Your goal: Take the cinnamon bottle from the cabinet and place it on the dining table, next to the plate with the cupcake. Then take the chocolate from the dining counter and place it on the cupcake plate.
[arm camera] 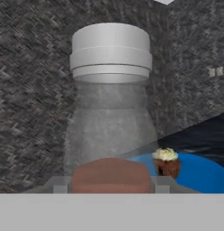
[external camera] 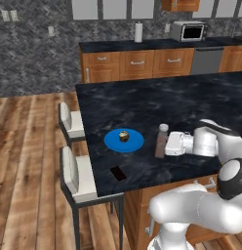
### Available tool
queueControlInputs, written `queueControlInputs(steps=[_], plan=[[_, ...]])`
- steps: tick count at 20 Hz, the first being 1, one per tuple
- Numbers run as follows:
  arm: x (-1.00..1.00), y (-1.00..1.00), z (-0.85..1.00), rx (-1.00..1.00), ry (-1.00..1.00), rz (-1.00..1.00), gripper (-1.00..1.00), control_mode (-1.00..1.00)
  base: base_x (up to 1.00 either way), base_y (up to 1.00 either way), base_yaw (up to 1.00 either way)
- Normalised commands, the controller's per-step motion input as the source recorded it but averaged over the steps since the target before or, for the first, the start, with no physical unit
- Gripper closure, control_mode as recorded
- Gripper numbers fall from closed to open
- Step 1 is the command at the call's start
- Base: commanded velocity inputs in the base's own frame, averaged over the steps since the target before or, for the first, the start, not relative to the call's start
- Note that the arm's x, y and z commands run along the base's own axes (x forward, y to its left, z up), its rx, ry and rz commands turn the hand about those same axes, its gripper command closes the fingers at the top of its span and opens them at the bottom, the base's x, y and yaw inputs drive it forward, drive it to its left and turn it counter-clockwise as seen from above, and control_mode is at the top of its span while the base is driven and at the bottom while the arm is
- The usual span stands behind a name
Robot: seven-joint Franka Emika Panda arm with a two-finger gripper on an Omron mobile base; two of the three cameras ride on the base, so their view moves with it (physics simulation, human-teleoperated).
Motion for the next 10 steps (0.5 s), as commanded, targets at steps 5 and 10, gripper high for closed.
queueControlInputs(steps=[5, 10], plan=[[0.25, 0.0, -0.46, 0.0, 0.0, 0.0, 1.0, -1.0, 0.0, 0.0, 0.0], [0.12, 0.0, -0.31, 0.0, 0.0, 0.0, 1.0, -1.0, 0.0, 0.0, 0.0]])
